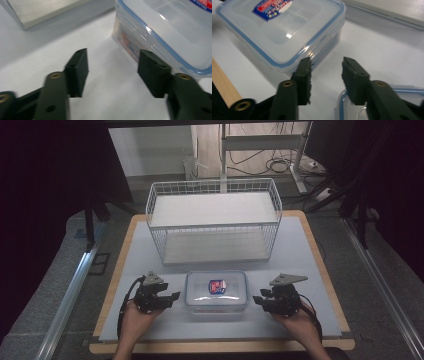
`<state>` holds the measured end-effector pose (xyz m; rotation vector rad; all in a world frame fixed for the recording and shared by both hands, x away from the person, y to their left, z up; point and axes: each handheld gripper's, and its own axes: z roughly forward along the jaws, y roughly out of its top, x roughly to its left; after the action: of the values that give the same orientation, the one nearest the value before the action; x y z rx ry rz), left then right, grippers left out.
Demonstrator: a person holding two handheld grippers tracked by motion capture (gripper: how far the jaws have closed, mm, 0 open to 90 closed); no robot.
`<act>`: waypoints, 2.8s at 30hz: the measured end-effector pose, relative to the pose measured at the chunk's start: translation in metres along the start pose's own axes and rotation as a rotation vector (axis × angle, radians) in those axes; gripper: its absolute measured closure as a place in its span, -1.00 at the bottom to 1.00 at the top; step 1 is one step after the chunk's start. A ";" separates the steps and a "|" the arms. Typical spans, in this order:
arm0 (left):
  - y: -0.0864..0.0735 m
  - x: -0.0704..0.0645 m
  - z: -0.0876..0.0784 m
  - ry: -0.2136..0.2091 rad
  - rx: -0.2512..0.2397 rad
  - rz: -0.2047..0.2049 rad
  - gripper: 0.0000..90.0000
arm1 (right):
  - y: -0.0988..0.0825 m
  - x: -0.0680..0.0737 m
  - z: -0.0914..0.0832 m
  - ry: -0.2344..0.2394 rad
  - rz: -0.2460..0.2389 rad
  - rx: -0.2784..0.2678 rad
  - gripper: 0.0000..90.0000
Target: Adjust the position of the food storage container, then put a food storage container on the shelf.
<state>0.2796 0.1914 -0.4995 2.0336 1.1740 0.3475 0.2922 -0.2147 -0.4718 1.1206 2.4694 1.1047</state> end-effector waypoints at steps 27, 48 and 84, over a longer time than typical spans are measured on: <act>0.012 0.003 -0.006 -0.170 -0.076 -0.078 -0.72 | 0.021 -0.012 0.020 0.127 0.016 0.001 -0.66; 0.026 0.002 0.023 -0.258 0.003 -0.070 -0.66 | 0.029 -0.007 0.042 0.173 0.033 0.048 -0.81; 0.019 -0.003 0.032 -0.429 0.045 -0.158 -0.43 | 0.034 -0.012 0.050 0.283 0.193 0.100 -0.49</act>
<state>0.3079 0.1684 -0.5073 1.9117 1.0655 -0.1886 0.3424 -0.1814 -0.4834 1.3383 2.7022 1.2854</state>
